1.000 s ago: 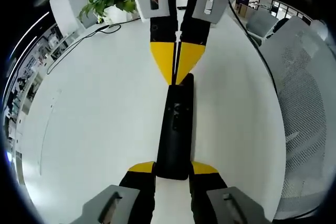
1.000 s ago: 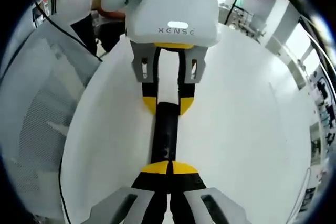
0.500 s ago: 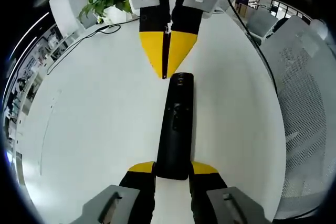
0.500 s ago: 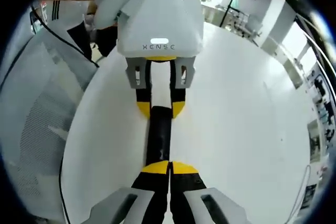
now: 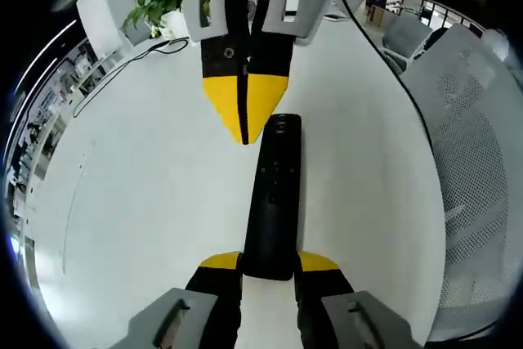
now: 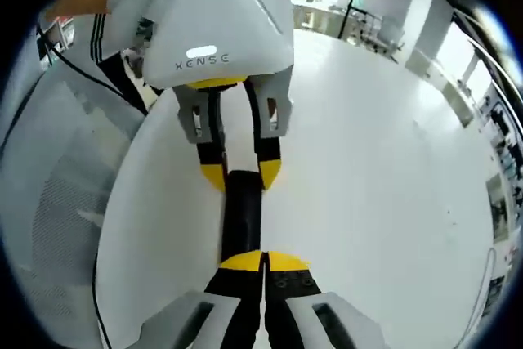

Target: Press the specified remote control buttons in sequence, fully releasing each button before pressing the next.

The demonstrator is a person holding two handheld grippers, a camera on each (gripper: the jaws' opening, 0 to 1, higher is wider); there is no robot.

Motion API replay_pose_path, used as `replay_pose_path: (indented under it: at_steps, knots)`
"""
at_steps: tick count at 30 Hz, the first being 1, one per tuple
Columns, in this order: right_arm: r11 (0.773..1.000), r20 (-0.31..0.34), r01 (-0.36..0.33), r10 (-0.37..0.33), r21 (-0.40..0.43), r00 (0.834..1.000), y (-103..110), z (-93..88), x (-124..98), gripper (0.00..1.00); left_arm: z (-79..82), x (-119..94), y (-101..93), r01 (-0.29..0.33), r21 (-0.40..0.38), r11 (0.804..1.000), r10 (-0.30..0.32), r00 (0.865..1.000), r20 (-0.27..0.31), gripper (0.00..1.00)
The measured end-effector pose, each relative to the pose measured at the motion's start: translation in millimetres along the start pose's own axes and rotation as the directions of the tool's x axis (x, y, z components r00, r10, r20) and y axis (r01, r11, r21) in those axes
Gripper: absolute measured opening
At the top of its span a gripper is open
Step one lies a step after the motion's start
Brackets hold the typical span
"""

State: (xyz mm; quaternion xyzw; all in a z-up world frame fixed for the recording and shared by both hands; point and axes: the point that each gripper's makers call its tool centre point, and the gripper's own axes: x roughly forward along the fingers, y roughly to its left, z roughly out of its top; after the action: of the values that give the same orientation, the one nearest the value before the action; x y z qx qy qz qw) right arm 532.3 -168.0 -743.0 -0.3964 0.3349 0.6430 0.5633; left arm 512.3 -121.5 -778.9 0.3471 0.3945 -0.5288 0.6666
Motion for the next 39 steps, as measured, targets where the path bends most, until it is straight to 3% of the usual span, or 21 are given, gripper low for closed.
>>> replay_pose_path:
  at_steps: [8, 39]
  knots:
    - [0.998, -0.020, -0.059, 0.060, 0.039, 0.998, 4.9, -5.6, 12.9, 0.00, -0.1, -0.2, 0.3, -0.001, 0.000, 1.000, 0.001, 1.000, 0.002, 0.24]
    - [0.995, -0.053, -0.098, 0.099, 0.007, 0.994, 12.7, -4.4, 22.8, 0.00, -2.7, -1.8, -1.5, -0.008, -0.002, 1.000, 0.008, 1.000, 0.012, 0.24]
